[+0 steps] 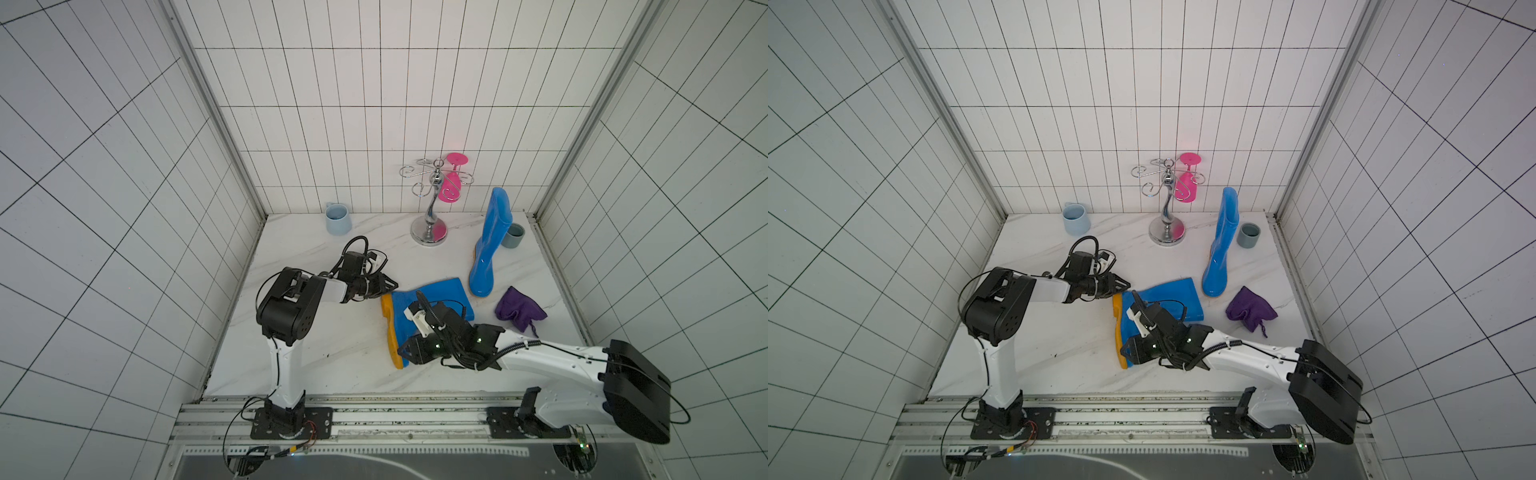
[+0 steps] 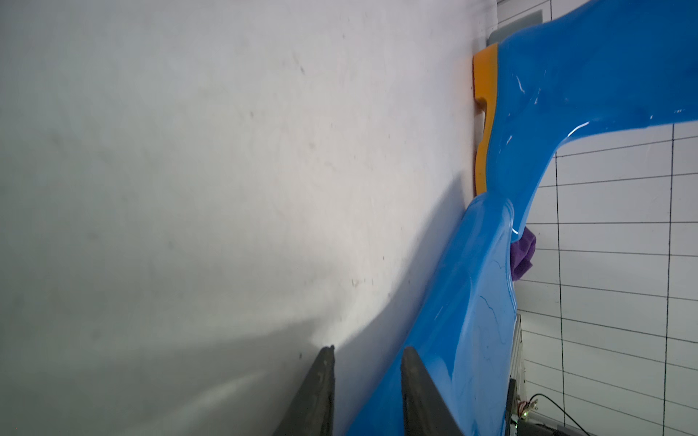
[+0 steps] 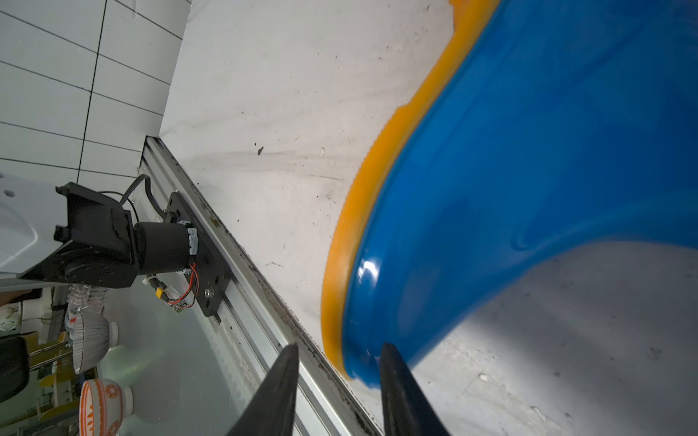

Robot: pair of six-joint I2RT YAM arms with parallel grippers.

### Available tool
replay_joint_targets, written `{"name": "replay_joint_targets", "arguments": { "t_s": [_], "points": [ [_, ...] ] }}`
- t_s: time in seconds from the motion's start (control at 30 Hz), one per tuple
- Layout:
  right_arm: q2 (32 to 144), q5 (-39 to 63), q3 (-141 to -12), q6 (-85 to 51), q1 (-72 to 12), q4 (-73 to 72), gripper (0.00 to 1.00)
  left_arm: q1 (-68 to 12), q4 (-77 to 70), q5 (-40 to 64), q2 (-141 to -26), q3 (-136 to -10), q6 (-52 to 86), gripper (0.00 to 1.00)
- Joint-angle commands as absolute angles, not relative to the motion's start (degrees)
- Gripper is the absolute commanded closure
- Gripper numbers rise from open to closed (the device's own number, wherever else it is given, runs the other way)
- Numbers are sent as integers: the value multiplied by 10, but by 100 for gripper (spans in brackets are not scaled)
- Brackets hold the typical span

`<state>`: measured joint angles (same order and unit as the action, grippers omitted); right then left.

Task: Wipe the rubber boots with a cloth
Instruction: Adjust the rubber boot at the center of the board.

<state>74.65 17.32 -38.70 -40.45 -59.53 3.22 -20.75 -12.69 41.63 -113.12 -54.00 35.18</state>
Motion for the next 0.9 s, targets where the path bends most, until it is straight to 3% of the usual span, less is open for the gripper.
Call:
{"name": "replay_joint_targets", "arguments": {
  "t_s": [0.0, 0.43, 0.63, 0.87],
  "points": [
    [729, 163, -353, -440, -635, 17, 62, -215, -140, 399, -1084, -484, 327, 69],
    [681, 128, -329, -537, -792, 21, 62, -224, -173, 389, -1034, -416, 336, 69],
    [737, 124, -309, -536, -787, 2, 64, -224, -182, 391, -1034, -410, 337, 69],
    [716, 106, -273, -534, -724, -10, 64, -226, -194, 397, -1025, -390, 345, 69]
  ]
}}
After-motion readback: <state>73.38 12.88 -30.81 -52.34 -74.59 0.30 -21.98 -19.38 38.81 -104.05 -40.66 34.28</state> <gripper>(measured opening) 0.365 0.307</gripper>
